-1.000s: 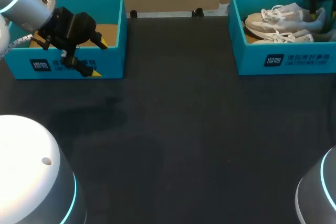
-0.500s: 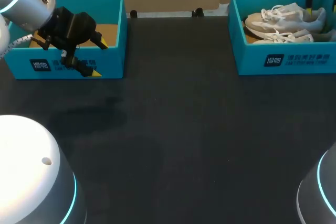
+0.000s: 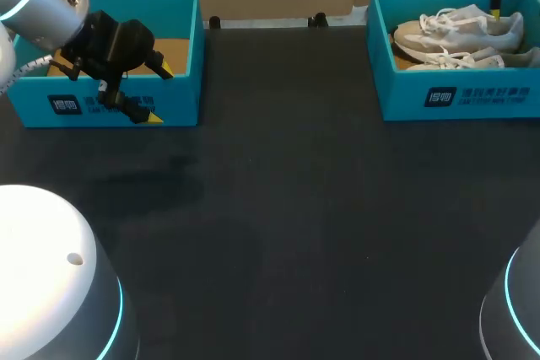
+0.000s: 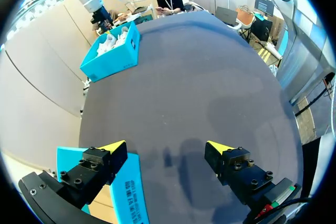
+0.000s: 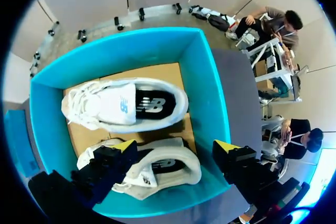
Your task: Take the shoe out of the shoebox, open the shoe tongue, remove and reinsert the insole, then place the shoe into the shoebox
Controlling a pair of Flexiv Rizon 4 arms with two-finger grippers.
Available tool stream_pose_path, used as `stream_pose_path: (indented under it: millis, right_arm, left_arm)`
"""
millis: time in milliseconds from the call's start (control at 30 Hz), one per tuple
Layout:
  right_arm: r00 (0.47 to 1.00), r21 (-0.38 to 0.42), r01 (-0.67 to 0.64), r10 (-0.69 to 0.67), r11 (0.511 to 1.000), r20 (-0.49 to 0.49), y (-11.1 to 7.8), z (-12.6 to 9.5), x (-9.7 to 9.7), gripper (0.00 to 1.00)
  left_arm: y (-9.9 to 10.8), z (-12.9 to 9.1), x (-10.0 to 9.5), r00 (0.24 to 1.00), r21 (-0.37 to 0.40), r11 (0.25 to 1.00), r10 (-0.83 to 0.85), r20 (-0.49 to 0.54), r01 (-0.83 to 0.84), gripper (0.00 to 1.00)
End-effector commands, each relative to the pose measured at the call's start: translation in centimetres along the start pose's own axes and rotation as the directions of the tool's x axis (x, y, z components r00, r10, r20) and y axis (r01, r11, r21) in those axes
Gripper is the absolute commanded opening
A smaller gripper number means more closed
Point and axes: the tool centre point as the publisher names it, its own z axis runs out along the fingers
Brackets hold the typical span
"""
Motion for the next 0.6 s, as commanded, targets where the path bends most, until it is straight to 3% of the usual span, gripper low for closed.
stream_pose_path:
  millis: [33, 133, 433, 600]
  right_arm:
    - [1.0, -0.018, -0.003, 0.002, 1.0, -0.008, -1.6, -1.4, -0.2, 1.0]
    - [1.0, -0.019, -0.001, 0.001, 1.0, -0.008, -2.2, -2.1, -0.1, 1.0]
    - [0.999, -0.022, 0.044, -0.044, 0.999, 0.01, -4.8, -4.4, -0.2, 1.0]
    - [0.997, -0.019, 0.07, -0.07, 0.997, 0.027, -6.6, -5.5, -0.1, 1.0]
  left_arm:
    - [-0.3, -0.4, -1.3, 0.989, -0.044, 0.99, -0.134, 0.064, 0.137, 1.0]
    - [0.0, -0.3, -2.6, 0.96, -0.12, 0.954, -0.267, 0.084, 0.276, 1.0]
    - [-0.4, -2.2, -5.5, 0.866, -0.146, 0.86, -0.458, 0.2, 0.489, 1.0]
    - [0.1, -2.8, -7.2, 0.746, -0.143, 0.739, -0.616, 0.252, 0.658, 1.0]
